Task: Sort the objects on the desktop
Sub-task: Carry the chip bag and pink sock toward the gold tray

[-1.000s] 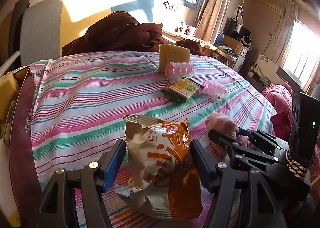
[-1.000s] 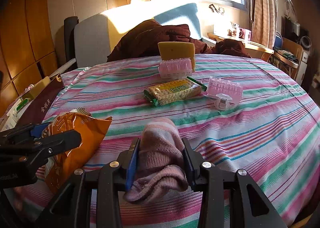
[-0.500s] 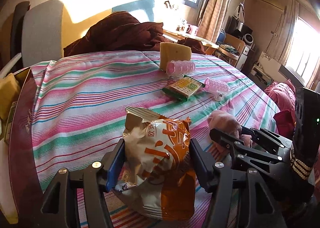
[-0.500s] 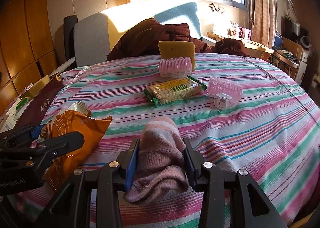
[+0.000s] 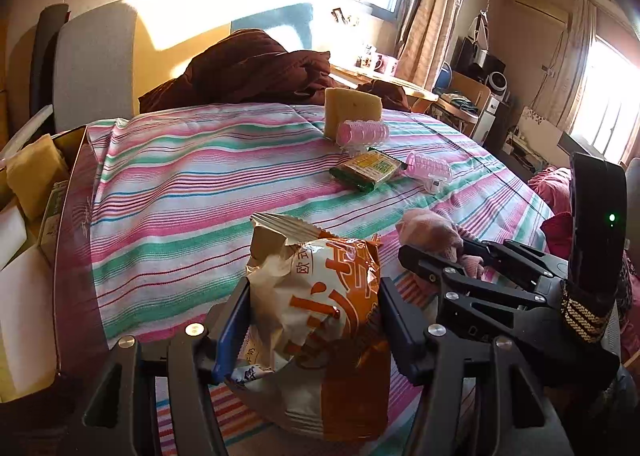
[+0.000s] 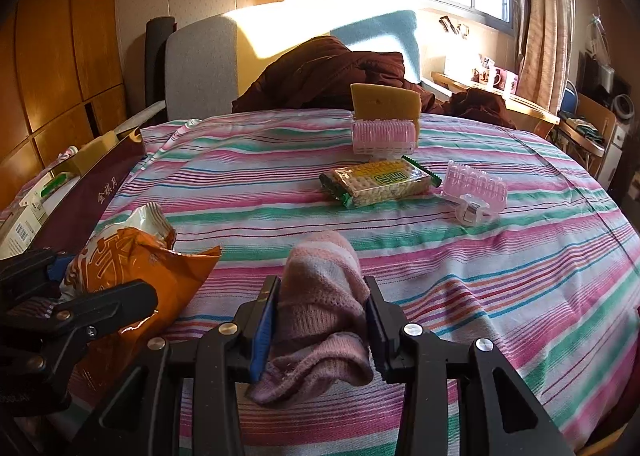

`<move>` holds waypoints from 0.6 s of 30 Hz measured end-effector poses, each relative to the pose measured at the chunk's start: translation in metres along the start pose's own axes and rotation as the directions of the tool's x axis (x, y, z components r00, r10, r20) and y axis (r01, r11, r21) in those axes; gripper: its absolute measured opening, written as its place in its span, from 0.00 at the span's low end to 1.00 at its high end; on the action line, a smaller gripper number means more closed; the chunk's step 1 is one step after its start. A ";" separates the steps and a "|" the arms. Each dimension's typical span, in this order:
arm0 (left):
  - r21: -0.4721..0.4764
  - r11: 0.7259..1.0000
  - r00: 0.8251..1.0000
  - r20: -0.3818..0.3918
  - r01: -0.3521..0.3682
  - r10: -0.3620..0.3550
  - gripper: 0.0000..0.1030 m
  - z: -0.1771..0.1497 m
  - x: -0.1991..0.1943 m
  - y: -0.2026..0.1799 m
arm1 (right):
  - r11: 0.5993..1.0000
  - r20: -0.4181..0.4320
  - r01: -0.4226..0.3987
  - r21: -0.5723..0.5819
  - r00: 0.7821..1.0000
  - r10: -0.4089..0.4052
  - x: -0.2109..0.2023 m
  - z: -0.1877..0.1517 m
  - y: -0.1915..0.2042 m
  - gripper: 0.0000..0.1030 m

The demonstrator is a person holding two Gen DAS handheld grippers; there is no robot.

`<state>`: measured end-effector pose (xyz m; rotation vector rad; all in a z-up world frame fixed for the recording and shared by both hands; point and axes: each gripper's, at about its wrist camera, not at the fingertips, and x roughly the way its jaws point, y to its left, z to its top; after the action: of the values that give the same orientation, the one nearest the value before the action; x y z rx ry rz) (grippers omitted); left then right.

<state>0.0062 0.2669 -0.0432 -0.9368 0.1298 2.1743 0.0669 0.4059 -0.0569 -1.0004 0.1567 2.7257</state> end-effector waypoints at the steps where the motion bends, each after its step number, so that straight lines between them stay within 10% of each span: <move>1: 0.006 1.000 1.000 0.003 -0.001 0.001 0.60 -0.001 -0.002 -0.001 | 1.000 -0.001 -0.002 -0.006 1.000 0.002 0.000 0.000 0.002 0.40; 18: -0.025 0.999 0.992 0.122 -0.027 0.030 0.60 -0.003 -0.073 0.018 | 0.993 0.005 -0.098 -0.061 0.995 0.098 -0.009 0.015 0.040 0.40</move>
<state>0.0287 0.2085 -0.0007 -0.8168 0.0596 2.2574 0.0542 0.3682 -0.0392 -1.0230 0.1256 2.8388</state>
